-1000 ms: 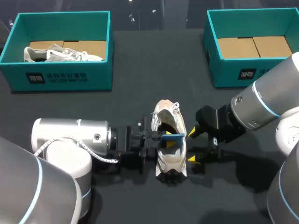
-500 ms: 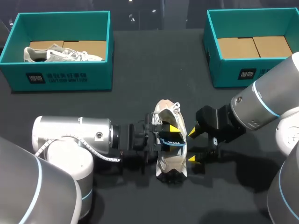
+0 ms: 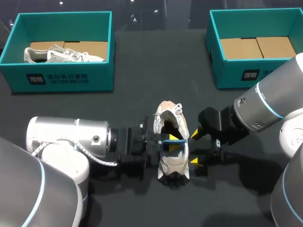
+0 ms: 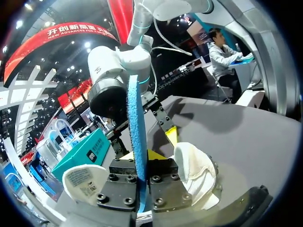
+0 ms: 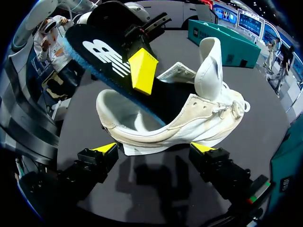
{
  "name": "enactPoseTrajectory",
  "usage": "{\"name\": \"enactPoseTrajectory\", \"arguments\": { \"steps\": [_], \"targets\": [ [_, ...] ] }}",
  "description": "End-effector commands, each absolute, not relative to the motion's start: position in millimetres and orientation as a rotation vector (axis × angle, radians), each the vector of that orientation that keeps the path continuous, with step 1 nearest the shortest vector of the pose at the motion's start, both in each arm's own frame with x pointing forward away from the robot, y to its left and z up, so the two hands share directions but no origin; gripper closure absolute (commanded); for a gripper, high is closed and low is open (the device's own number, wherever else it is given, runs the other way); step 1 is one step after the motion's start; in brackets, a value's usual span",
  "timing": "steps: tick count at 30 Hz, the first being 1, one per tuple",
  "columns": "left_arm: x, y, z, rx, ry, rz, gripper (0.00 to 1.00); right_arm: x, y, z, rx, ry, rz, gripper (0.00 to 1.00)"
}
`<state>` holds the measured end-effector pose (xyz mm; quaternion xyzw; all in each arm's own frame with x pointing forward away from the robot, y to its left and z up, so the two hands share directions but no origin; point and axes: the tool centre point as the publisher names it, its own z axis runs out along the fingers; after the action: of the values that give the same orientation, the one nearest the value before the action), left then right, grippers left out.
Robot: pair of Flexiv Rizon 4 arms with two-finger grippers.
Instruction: Take the shoe out of the shoebox, open the shoe tongue, remove and reinsert the insole, then place the shoe into the shoebox
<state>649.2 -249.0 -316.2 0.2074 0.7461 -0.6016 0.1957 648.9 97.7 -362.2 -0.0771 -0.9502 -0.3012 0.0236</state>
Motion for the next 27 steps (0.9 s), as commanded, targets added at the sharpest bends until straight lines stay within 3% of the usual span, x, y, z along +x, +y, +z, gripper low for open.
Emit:
{"name": "enactPoseTrajectory", "arguments": {
  "steps": [1,12,13,14,16,19,26,27],
  "targets": [
    [661,-262,-327,0.593,2.075,-1.665,1.00,647,98,-362,-0.241,-2.945,-0.931,0.00],
    [677,-260,-336,0.534,2.108,-1.642,1.00,647,98,-362,-0.241,-2.945,-0.931,0.00],
    [675,-259,-334,0.532,2.111,-1.643,0.95,647,98,-362,-0.241,-2.945,-0.931,0.00],
    [672,-257,-332,0.531,2.114,-1.646,0.71,647,98,-362,-0.241,-2.945,-0.931,0.00],
    [667,-255,-325,0.527,2.118,-1.654,0.60,647,98,-362,-0.241,-2.945,-0.931,0.00],
    [661,-250,-315,0.521,2.118,-1.658,0.55,647,98,-362,-0.241,-2.945,-0.931,0.00],
    [651,-241,-306,0.529,2.177,-1.631,0.62,647,98,-362,-0.241,-2.945,-0.931,0.00],
    [650,-242,-308,0.534,2.185,-1.628,0.75,647,98,-362,-0.241,-2.945,-0.931,0.00]
  ]
}}
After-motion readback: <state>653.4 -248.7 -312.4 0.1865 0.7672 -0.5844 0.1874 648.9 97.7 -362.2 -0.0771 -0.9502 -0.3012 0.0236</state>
